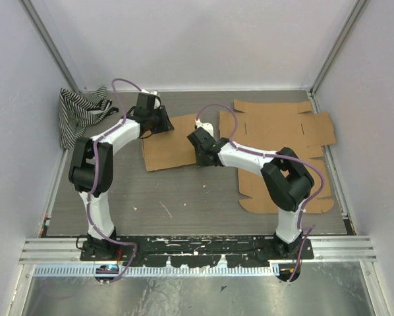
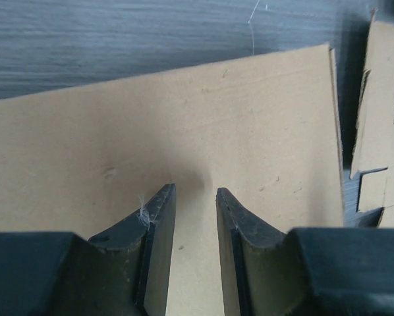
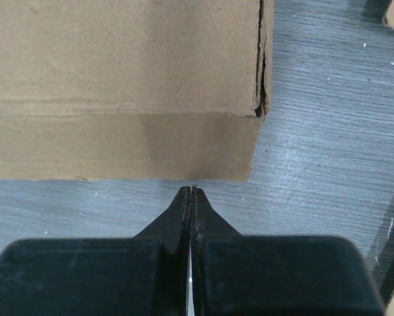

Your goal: Fold the paper box

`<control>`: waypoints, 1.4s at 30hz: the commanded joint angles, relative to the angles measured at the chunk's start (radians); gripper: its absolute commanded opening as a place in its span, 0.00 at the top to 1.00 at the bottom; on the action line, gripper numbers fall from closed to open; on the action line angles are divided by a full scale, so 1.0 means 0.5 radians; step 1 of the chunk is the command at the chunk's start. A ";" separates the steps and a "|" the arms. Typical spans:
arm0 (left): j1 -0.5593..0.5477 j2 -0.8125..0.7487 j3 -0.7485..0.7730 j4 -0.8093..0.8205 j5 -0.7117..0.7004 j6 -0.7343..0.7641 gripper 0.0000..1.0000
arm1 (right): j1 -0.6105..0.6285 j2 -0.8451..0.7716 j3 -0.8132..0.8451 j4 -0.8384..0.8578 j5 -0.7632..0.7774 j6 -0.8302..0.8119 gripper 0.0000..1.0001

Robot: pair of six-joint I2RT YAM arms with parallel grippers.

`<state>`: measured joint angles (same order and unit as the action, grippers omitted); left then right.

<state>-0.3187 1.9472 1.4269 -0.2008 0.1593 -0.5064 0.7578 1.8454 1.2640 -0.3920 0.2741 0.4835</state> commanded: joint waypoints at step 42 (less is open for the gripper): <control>0.140 -0.654 -0.219 -0.482 -0.270 0.144 0.40 | 0.110 0.683 0.803 0.783 -0.362 -0.234 0.99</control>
<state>-0.2615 1.7893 1.3548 -0.3576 0.1387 -0.4534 0.8303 2.1403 1.5818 -0.0128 0.1291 0.3889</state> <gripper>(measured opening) 0.585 0.027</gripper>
